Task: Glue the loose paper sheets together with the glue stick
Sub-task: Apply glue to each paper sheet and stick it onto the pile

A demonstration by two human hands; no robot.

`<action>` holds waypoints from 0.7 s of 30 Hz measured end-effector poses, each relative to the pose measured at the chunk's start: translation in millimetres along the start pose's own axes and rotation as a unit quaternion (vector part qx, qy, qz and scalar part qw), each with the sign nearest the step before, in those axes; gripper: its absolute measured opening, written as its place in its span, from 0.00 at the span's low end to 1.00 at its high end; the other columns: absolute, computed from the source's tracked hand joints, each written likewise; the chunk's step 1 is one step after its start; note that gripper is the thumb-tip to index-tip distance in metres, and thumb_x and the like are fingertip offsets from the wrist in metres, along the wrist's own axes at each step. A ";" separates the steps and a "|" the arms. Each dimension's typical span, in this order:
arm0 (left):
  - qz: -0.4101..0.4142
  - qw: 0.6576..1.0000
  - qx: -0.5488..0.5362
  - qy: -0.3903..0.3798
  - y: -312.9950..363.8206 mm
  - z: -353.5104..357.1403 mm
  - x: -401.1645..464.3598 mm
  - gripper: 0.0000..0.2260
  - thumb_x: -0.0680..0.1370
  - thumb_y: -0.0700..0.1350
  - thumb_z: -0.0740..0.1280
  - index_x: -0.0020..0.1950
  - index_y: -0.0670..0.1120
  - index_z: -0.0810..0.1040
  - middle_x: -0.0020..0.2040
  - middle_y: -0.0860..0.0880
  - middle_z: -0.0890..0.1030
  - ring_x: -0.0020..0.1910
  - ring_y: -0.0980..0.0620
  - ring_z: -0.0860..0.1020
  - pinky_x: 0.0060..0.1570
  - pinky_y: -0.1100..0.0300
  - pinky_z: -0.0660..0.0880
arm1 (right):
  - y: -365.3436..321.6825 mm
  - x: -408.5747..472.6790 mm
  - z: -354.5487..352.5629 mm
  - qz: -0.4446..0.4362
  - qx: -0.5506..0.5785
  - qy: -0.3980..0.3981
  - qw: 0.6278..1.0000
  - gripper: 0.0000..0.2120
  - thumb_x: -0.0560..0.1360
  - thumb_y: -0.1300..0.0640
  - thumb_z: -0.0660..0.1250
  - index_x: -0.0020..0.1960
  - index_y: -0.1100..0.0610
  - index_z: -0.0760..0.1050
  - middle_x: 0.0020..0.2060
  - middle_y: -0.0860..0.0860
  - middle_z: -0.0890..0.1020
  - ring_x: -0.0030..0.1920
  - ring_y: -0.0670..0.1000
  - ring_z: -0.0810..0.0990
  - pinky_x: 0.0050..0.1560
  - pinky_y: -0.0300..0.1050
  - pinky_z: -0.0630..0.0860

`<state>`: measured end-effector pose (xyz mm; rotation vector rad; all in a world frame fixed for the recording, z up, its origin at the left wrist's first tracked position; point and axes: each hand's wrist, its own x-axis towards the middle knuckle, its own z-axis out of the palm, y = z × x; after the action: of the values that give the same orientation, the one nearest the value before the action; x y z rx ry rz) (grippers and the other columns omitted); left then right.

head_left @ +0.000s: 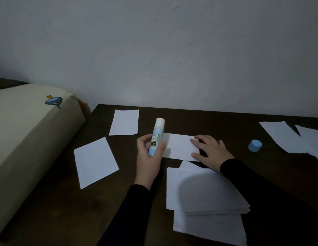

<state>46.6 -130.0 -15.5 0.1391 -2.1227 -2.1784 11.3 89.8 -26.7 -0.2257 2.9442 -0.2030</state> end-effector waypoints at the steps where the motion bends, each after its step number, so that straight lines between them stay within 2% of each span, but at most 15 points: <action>1: -0.003 1.000 -0.015 -0.003 -0.6 2.5 4.7 0.15 0.76 0.49 0.70 0.59 0.57 0.70 0.55 0.58 0.74 0.53 0.56 0.77 0.44 0.65 0.78 | 1.8 -0.4 2.5 -0.003 0.004 -0.002 1.000 0.27 0.81 0.40 0.52 0.78 0.43 0.51 0.77 0.43 0.52 0.77 0.49 0.46 0.74 0.58 0.46; 5: -0.045 0.992 -0.112 -0.026 -0.5 13.2 21.9 0.14 0.74 0.48 0.72 0.58 0.57 0.78 0.57 0.53 0.78 0.55 0.53 0.78 0.48 0.61 0.77 | 8.0 -1.4 8.8 -0.019 0.038 0.002 0.999 0.28 0.81 0.44 0.54 0.78 0.44 0.49 0.77 0.43 0.50 0.77 0.47 0.43 0.74 0.57 0.41; 8: -0.071 0.986 -0.144 -0.046 -4.0 24.7 24.8 0.11 0.75 0.47 0.70 0.57 0.55 0.80 0.55 0.51 0.81 0.51 0.55 0.78 0.49 0.62 0.76 | 10.9 -1.7 9.3 -0.024 0.075 0.014 0.997 0.30 0.79 0.47 0.59 0.77 0.44 0.52 0.77 0.43 0.52 0.76 0.46 0.45 0.73 0.55 0.40; 11: -0.075 0.987 -0.130 -0.053 -9.6 33.7 23.0 0.09 0.78 0.50 0.66 0.57 0.52 0.80 0.50 0.49 0.82 0.43 0.54 0.75 0.47 0.60 0.75 | 10.7 -1.9 10.2 -0.019 0.081 0.021 0.996 0.31 0.77 0.45 0.61 0.77 0.44 0.52 0.76 0.42 0.52 0.76 0.45 0.45 0.73 0.53 0.40; 13: -0.070 0.987 -0.132 -0.062 -8.6 36.6 21.7 0.12 0.81 0.52 0.61 0.58 0.48 0.78 0.51 0.50 0.84 0.44 0.52 0.76 0.47 0.58 0.74 | 8.3 -2.3 10.8 -0.009 0.073 0.021 0.997 0.32 0.77 0.42 0.60 0.77 0.45 0.52 0.76 0.42 0.52 0.76 0.45 0.45 0.73 0.53 0.40; 15: -0.070 0.988 -0.117 -0.077 -7.4 37.4 21.2 0.14 0.82 0.52 0.57 0.61 0.47 0.75 0.53 0.52 0.84 0.50 0.53 0.79 0.51 0.60 0.75 | 5.6 -1.2 10.6 0.005 0.064 0.019 0.998 0.33 0.77 0.39 0.59 0.77 0.44 0.51 0.77 0.42 0.52 0.76 0.46 0.45 0.74 0.55 0.40; 18: -0.047 0.991 -0.061 -0.108 -10.2 37.6 18.9 0.11 0.80 0.44 0.64 0.63 0.49 0.71 0.56 0.54 0.82 0.56 0.57 0.79 0.53 0.65 0.76 | 5.5 -0.4 11.5 0.000 0.060 0.031 0.998 0.31 0.78 0.39 0.57 0.77 0.44 0.52 0.77 0.43 0.52 0.76 0.46 0.46 0.74 0.54 0.41; 21: 0.003 0.992 0.013 -0.126 -14.8 39.1 17.4 0.17 0.78 0.37 0.67 0.61 0.54 0.69 0.57 0.56 0.80 0.56 0.61 0.78 0.54 0.68 0.75 | 9.5 -1.9 13.3 -0.024 0.069 0.045 0.996 0.29 0.79 0.42 0.56 0.77 0.45 0.53 0.77 0.43 0.52 0.76 0.46 0.45 0.72 0.54 0.41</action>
<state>24.1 -93.3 -29.2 -0.1484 -2.2735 -2.2723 14.3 97.8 -40.7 -0.2754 2.9990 -0.4324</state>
